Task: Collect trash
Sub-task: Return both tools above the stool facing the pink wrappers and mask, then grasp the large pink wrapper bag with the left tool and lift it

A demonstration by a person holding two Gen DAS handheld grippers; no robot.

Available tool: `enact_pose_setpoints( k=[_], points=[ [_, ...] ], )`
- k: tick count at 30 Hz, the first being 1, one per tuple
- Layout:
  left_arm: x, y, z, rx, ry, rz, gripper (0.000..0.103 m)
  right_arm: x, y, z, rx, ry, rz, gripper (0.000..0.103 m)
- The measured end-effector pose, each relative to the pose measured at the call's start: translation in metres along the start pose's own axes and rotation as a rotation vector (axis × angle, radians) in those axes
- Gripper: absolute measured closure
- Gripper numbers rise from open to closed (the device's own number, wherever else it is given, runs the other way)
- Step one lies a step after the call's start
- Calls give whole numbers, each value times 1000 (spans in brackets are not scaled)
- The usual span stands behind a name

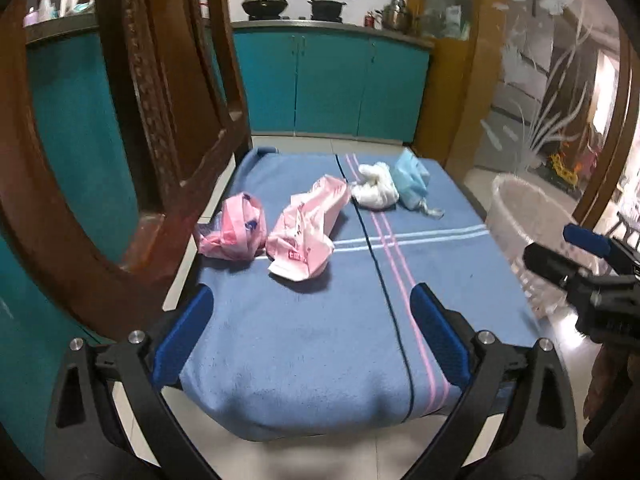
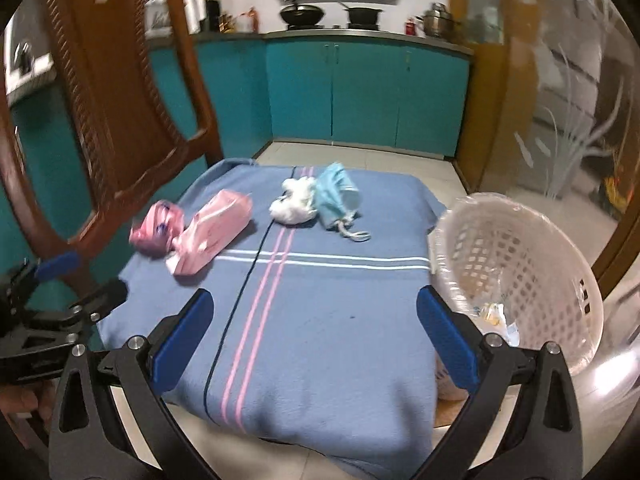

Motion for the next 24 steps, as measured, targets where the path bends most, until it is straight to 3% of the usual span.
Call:
enact_pose_setpoints(
  k=[10, 24],
  points=[
    [-1, 0, 1, -9, 19, -2, 5, 0, -2, 9, -81, -10, 10, 4],
    [-2, 0, 6, -12, 24, 1, 5, 0, 2, 10, -64, -5, 7, 4]
  ],
)
Point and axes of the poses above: each gripper's, at about its wrist camera, not at the fingertips, and x roughly against the way its jaws point, z to its right, y to its underside, the point moved 10 cm from there along -x, roughly the way its jaws point, and after that the axes turned 2 degrees about -x, right-handed, at the moved point
